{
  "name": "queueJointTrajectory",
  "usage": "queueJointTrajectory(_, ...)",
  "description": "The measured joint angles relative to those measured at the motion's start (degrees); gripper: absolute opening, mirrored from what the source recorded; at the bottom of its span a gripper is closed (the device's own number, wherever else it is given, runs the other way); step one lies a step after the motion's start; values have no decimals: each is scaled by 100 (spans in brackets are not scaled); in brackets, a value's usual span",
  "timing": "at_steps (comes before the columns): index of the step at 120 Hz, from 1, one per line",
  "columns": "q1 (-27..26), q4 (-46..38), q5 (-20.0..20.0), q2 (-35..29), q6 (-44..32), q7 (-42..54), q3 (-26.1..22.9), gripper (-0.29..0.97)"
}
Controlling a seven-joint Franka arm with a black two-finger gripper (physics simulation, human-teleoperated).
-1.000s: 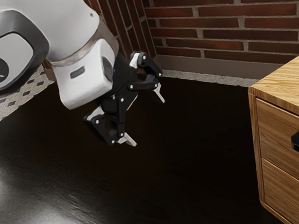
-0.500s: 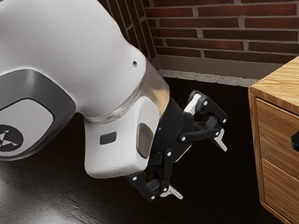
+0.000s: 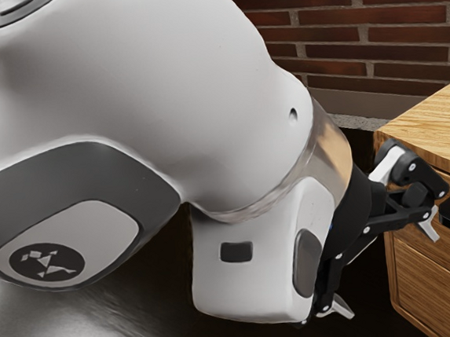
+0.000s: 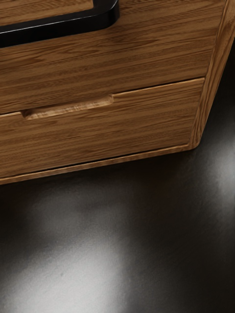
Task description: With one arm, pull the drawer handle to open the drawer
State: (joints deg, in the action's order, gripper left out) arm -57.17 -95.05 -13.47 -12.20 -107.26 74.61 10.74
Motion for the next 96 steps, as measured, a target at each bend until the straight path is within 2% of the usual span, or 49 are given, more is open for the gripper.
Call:
queueJointTrajectory(18, -8, 266, 3, 332, -46, 26, -67, 68)
queueJointTrajectory(96, 66, 551, 48, 985, -518, 93, -52, 68)
